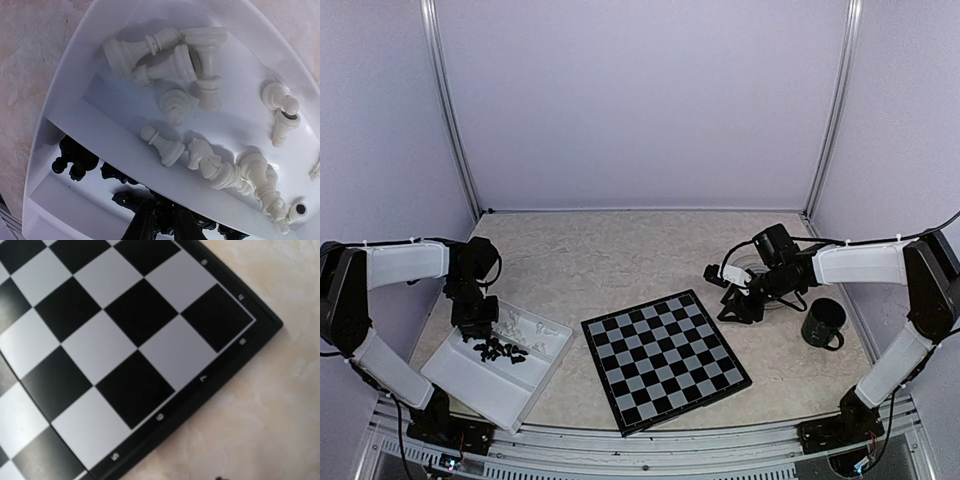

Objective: Set up the chess pieces on the board
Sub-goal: Pick up the bishop from the storage box, then place the bishop on f8.

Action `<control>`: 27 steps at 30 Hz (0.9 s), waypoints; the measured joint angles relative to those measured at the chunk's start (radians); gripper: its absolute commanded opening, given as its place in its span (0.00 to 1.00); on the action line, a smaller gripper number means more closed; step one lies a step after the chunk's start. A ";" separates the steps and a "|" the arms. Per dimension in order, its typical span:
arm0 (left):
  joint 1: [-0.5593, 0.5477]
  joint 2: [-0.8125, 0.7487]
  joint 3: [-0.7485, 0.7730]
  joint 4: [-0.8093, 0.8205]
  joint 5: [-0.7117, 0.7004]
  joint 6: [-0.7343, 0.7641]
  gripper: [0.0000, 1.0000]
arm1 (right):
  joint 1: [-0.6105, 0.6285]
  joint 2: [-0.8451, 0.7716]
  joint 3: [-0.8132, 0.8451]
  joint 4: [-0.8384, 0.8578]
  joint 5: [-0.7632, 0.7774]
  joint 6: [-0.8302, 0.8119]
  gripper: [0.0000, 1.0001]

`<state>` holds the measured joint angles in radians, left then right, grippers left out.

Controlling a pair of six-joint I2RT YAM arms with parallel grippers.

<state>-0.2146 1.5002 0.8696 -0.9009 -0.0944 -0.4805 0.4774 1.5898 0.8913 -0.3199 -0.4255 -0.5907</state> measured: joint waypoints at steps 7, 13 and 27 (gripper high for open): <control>0.000 0.000 0.000 0.002 0.000 0.003 0.10 | 0.000 0.000 0.000 0.000 0.000 0.000 0.47; -0.040 -0.009 0.055 -0.073 -0.035 -0.010 0.09 | 0.000 0.000 0.000 0.000 0.000 0.000 0.47; -0.615 0.026 0.513 -0.156 -0.019 -0.064 0.05 | 0.000 -0.008 0.000 0.012 0.010 0.005 0.46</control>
<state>-0.8299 1.5261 1.3823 -1.0573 -0.1139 -0.5446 0.4778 1.5814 0.8913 -0.3077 -0.4152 -0.5861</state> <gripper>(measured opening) 0.096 0.464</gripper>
